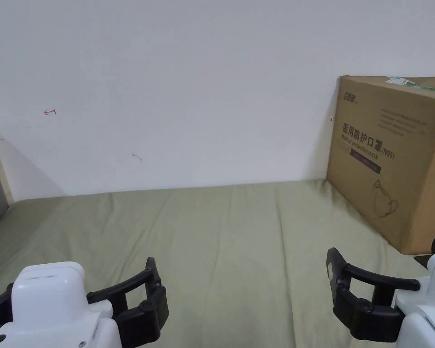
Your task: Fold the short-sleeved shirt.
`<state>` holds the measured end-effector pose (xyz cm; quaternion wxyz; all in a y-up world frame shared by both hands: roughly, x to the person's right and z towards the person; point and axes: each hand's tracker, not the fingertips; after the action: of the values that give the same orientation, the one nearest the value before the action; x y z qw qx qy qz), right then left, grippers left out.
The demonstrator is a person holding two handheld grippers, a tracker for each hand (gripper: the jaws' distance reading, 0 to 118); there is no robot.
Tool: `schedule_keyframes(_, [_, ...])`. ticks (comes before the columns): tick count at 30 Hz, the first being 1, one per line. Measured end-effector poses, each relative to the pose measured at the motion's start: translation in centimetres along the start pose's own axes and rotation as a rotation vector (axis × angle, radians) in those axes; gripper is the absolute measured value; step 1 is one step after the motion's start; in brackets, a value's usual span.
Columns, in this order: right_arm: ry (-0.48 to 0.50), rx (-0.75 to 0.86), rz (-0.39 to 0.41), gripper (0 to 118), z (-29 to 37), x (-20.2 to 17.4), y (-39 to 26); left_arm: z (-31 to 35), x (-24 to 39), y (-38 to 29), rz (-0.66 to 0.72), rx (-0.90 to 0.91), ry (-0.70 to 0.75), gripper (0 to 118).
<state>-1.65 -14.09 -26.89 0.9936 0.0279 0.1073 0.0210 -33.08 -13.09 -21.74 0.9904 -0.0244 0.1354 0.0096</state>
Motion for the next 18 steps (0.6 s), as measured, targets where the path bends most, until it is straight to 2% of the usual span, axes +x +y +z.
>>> schedule_keyframes(7, [0.001,-0.026,0.004,118,-0.22,-0.1,-0.3,0.27,-0.32,0.07,0.058,-0.01,-0.03,118])
schedule_keyframes(18, [0.009,-0.048,0.001,118,-0.38,-0.16,-0.67,0.1,0.34,0.61,0.018,-0.018,-0.007,118])
